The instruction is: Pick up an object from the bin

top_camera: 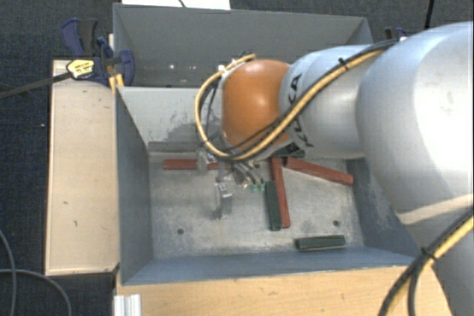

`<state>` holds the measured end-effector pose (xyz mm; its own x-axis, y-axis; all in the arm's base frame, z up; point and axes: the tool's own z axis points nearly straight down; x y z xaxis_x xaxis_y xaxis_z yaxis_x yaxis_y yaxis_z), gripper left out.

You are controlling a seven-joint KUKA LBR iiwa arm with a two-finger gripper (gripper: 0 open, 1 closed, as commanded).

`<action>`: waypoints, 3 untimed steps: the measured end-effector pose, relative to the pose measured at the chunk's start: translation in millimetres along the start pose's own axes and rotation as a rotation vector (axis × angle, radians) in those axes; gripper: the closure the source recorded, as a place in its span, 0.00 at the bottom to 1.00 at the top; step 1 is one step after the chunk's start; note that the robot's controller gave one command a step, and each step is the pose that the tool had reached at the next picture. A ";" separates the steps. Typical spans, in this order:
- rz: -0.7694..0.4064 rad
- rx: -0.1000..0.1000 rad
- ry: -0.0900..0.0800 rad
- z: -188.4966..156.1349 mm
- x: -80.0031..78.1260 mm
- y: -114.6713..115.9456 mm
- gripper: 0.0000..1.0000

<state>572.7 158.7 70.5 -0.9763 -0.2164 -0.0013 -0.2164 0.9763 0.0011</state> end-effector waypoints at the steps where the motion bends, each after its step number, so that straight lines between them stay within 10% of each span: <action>1: 0.001 0.000 0.000 0.0 0.0 -0.1 0.00; 3: 0.014 0.001 -0.002 -45.1 7.1 -75.9 0.00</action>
Offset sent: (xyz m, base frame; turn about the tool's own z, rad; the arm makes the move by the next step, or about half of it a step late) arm 0.0132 -0.0522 0.0426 0.0989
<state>582.1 83.0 115.5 -0.9792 -0.2028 -0.0036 -0.2028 0.9792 0.0006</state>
